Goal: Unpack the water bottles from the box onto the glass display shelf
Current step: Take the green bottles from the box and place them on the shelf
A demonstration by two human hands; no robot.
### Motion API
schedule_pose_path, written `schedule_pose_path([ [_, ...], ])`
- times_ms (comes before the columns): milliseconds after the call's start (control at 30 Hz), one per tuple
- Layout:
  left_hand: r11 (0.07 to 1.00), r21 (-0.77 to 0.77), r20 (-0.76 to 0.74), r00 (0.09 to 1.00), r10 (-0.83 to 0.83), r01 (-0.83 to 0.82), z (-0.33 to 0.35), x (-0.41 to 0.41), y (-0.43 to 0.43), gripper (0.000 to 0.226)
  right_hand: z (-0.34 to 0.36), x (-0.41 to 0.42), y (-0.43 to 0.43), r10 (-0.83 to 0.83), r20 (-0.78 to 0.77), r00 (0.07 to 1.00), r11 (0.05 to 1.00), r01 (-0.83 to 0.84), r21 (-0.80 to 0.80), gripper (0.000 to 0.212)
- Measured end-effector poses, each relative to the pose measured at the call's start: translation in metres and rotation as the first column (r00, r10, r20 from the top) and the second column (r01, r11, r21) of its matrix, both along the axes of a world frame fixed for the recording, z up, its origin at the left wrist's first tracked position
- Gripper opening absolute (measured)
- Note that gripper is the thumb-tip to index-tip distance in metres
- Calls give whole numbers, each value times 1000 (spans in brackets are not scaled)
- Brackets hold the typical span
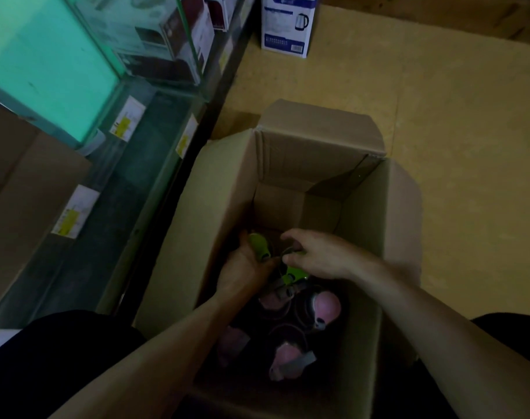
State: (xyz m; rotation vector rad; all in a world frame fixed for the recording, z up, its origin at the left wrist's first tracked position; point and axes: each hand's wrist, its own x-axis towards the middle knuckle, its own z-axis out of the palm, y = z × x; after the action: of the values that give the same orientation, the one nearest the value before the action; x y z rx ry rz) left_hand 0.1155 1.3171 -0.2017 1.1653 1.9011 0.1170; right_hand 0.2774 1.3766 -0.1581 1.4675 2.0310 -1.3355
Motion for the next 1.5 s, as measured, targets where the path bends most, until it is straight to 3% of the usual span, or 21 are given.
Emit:
schedule_pose_path([
  [300,994,66,-100,992,-75,82,6,0,3,78,-2,3,2,-15,-2,1000,1000,15,4,60],
  [633,959,283,52,998,-38,22,22,-6,5,28,0,10,5,-69,-20,997,997,70,15,62],
  [800,910,414,75,994,-74,36,32,-7,10,16,-2,9,8,-125,-30,992,990,127,55,77],
  [1067,813,577,297,947,-124,-75,42,-9,16,8,0,9,9,-217,-129,968,961,235,145,89],
  [1233,762,618,435,891,-130,-190,58,-11,18,9,7,8,11,-341,-284,896,923,377,82,79],
  [1500,703,591,614,786,-74,-396,77,-21,25,11,25,5,4,-377,-440,815,894,444,56,71],
])
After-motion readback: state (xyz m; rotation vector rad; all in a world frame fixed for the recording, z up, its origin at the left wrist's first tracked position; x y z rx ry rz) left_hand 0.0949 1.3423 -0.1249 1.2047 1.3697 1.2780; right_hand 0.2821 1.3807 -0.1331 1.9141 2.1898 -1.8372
